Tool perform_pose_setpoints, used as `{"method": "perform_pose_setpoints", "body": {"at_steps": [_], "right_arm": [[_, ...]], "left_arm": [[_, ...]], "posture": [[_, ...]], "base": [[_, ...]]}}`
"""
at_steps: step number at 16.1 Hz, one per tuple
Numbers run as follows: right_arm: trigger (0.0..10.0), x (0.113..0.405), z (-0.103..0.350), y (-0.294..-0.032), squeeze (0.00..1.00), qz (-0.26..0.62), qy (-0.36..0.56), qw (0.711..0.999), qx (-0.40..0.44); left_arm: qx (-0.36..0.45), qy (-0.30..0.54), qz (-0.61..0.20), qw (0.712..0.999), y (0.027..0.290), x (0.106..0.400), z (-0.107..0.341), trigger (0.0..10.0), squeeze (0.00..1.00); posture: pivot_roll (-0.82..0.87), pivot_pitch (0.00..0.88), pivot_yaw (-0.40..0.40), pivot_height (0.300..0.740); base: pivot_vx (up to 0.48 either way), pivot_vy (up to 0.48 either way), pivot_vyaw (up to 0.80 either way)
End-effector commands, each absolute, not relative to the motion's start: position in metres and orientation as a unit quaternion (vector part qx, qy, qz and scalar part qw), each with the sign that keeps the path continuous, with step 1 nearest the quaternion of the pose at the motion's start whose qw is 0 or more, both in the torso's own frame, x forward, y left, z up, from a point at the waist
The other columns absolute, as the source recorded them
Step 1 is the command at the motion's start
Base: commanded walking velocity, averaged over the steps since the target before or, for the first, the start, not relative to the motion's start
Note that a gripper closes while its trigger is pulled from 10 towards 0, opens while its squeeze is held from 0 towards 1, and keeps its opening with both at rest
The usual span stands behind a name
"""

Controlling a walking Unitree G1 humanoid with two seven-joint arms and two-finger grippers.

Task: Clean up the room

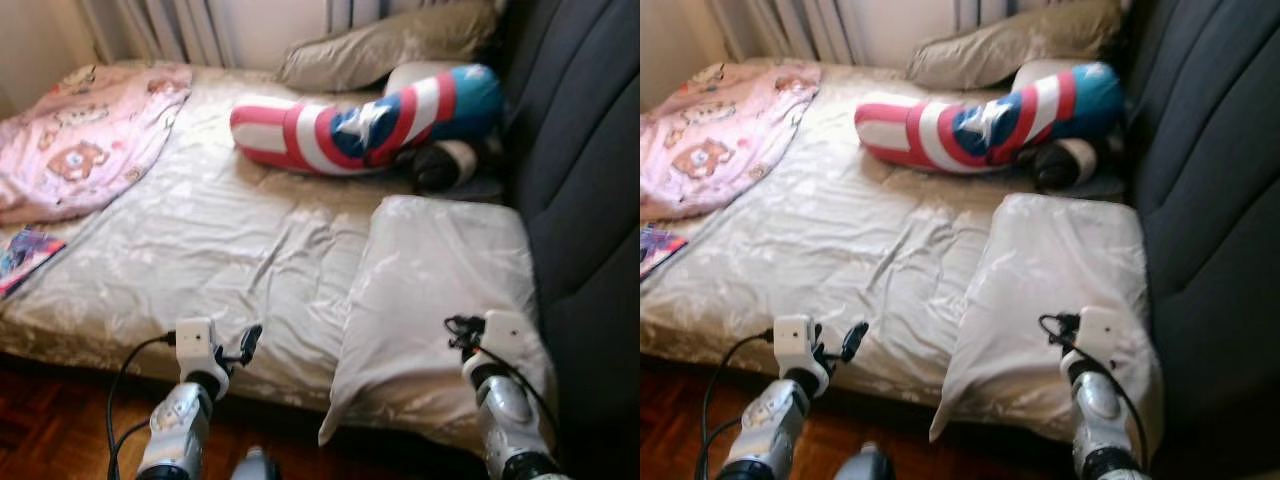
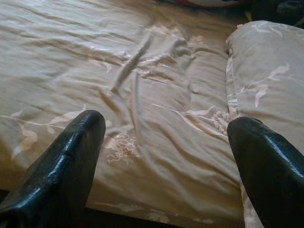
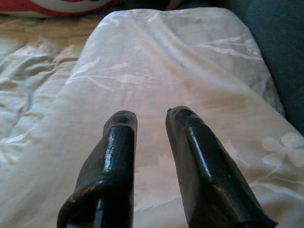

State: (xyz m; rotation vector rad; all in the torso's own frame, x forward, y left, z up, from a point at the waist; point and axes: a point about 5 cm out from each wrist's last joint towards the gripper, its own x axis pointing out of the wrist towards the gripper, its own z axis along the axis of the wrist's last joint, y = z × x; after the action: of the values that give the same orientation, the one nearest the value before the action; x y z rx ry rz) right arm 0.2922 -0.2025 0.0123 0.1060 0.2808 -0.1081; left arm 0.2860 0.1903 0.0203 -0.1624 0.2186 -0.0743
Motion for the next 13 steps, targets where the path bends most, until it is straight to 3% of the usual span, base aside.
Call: {"method": "perform_pose_setpoints", "body": {"at_steps": [1,7,13], "right_arm": [[10.0,0.288,0.005,-0.195,0.00,-0.038,0.164,0.984,0.061],[10.0,0.268,-0.022,-0.189,0.00,-0.029,0.249,0.966,0.056],[10.0,0.218,-0.062,-0.193,0.00,-0.068,0.359,0.929,0.062]], "left_arm": [[-0.069,0.124,-0.035,0.989,0.190,0.284,0.014,10.0,0.00],[-0.053,0.195,-0.044,0.978,0.185,0.275,-0.008,10.0,0.00],[-0.043,0.345,-0.027,0.937,0.181,0.231,-0.053,10.0,0.00]], "posture": [[0.03,0.030,-0.024,0.740],[0.02,0.000,-0.041,0.740],[0.05,0.000,-0.047,0.740]], "base": [[0.000,0.000,0.00],[0.000,0.000,0.00],[0.000,0.000,0.00]]}}
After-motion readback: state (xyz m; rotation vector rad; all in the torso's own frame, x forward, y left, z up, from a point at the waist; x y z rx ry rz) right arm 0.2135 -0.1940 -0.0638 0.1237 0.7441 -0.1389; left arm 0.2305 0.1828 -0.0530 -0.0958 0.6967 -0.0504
